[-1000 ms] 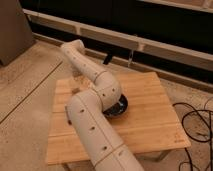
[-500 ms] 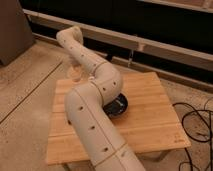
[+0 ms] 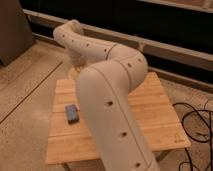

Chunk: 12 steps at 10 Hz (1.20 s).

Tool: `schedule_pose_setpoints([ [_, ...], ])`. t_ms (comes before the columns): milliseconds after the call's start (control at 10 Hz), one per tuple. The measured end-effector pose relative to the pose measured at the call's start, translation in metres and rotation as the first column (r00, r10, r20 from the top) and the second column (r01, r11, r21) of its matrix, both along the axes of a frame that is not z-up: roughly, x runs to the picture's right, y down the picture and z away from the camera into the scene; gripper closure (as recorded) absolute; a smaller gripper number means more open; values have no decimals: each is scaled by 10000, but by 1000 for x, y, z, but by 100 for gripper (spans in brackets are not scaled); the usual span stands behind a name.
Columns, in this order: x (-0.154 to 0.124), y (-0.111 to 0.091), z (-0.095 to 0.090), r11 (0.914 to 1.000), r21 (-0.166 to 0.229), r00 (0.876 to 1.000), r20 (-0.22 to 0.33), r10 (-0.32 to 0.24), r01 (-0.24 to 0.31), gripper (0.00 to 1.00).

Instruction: Place the ceramic cup in the ceramic bowl

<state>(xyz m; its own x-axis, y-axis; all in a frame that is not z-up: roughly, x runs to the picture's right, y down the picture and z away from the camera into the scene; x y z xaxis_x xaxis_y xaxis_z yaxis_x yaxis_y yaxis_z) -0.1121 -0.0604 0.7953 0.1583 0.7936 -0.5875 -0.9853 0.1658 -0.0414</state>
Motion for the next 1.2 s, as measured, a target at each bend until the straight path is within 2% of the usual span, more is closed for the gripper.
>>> schedule_pose_setpoints([
  [100, 10, 24, -21, 9972, 143, 9973, 17, 729, -729, 100],
  [200, 19, 33, -27, 9938, 208, 9940, -25, 1090, -1090, 100],
  [400, 62, 58, -36, 9739, 343, 9737, -311, 2256, -2245, 100],
  [500, 91, 70, -37, 9593, 349, 9578, -565, 2817, -2801, 100],
  [600, 112, 78, -37, 9485, 331, 9453, -777, 3168, -3151, 100],
  [800, 159, 99, -32, 9209, 220, 9129, -1243, 3888, -3892, 100],
  [1000, 197, 113, -20, 8953, 89, 8843, -1524, 4414, -4454, 100],
  [1100, 210, 115, -14, 8854, 13, 8741, -1583, 4592, -4649, 100],
  [1200, 210, 116, -9, 8814, -162, 8720, -1560, 4641, -4720, 100],
])
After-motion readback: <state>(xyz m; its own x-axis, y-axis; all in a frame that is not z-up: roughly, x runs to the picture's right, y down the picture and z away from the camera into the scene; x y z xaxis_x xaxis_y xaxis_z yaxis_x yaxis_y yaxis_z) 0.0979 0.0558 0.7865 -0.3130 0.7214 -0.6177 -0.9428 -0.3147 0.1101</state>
